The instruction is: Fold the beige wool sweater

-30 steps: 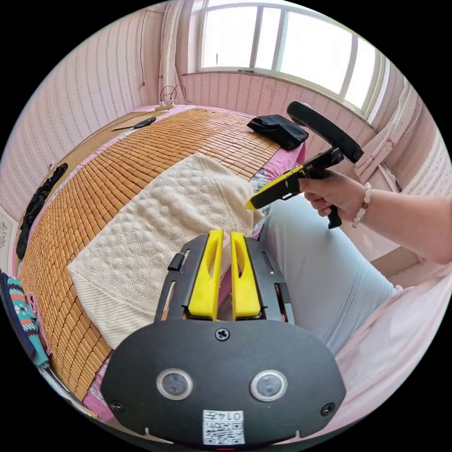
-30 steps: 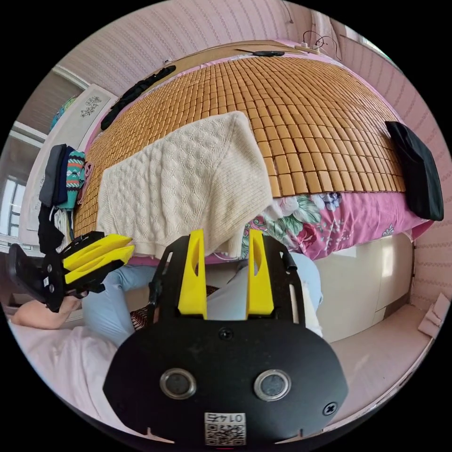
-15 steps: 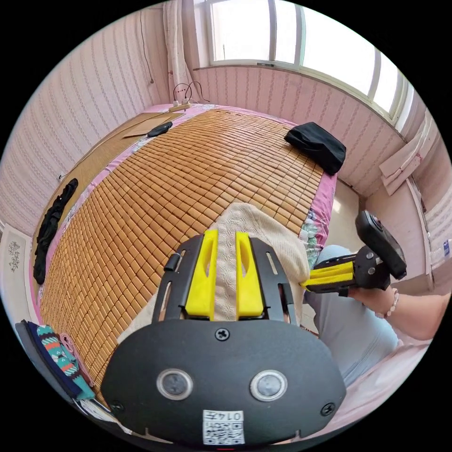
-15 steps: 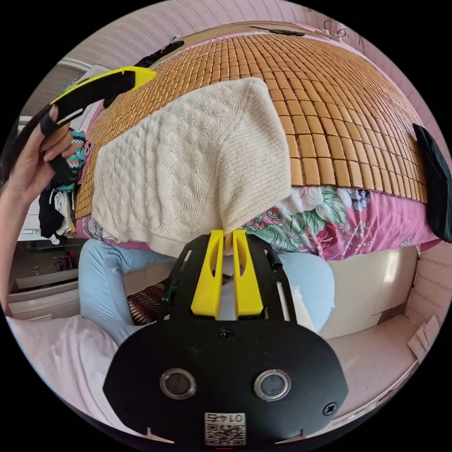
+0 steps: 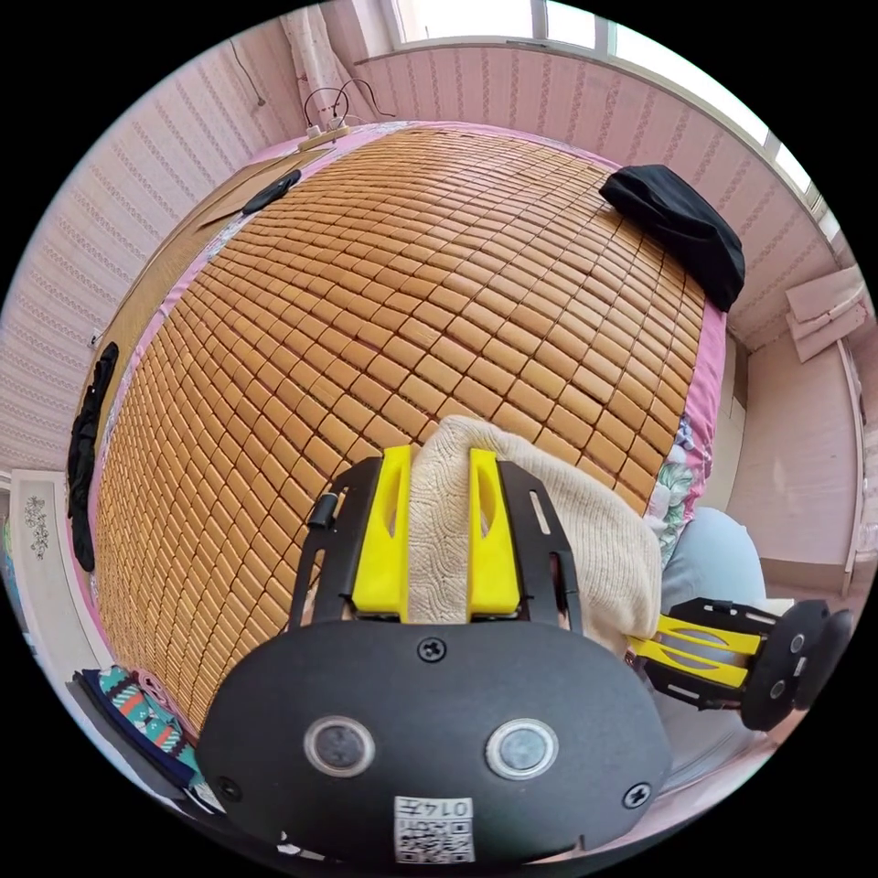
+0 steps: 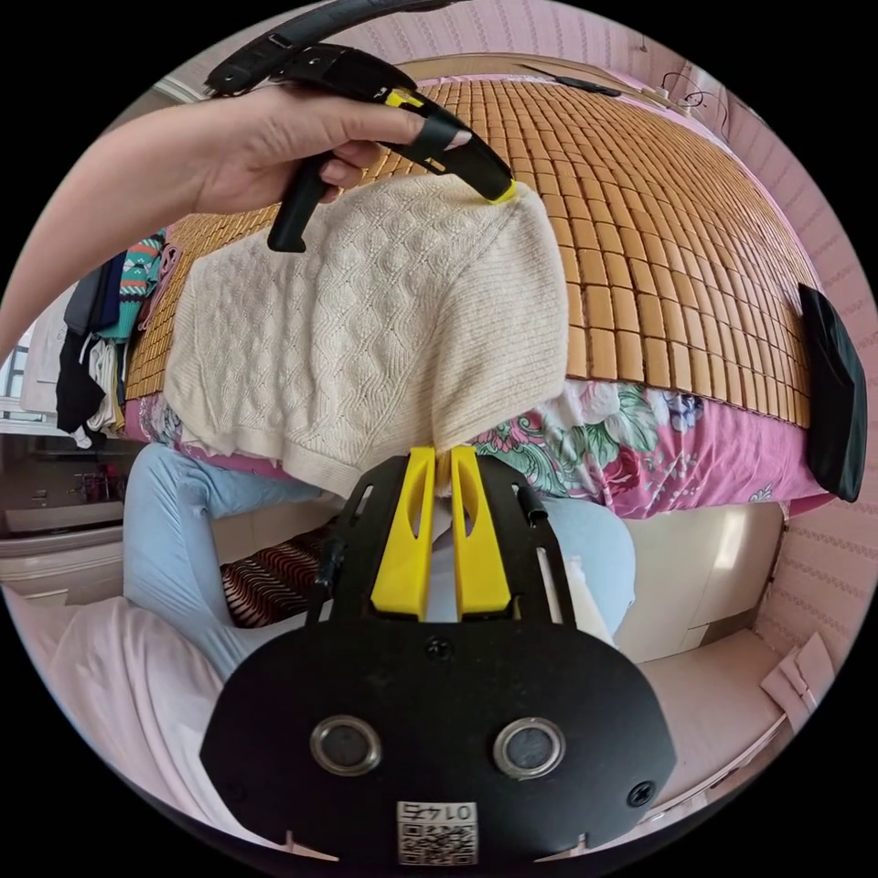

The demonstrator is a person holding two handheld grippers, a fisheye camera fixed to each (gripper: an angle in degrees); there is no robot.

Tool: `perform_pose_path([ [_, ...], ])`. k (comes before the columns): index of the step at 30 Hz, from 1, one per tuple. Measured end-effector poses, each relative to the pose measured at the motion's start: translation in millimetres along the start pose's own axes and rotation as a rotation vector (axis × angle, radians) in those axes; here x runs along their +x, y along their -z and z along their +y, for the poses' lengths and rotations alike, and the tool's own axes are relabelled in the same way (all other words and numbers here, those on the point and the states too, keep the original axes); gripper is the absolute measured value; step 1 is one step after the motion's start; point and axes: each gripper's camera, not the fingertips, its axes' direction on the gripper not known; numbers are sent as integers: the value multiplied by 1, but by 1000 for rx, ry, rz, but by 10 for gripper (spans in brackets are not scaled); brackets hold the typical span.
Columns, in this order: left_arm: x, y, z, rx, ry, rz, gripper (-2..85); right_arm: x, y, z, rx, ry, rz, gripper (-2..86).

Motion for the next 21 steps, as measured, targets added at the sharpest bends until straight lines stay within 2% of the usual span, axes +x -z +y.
perform_pose_path([
  [5,-11,-2,-6,-24,9,59,72,-5,2,6,2,13,8,22],
  [11,-9,3,-3,-32,-73,18,38,-13,7,13,7,15,14,21],
  [21,-52,44,41,68,32,108,17,-32,22,22,25,40,10,20],
])
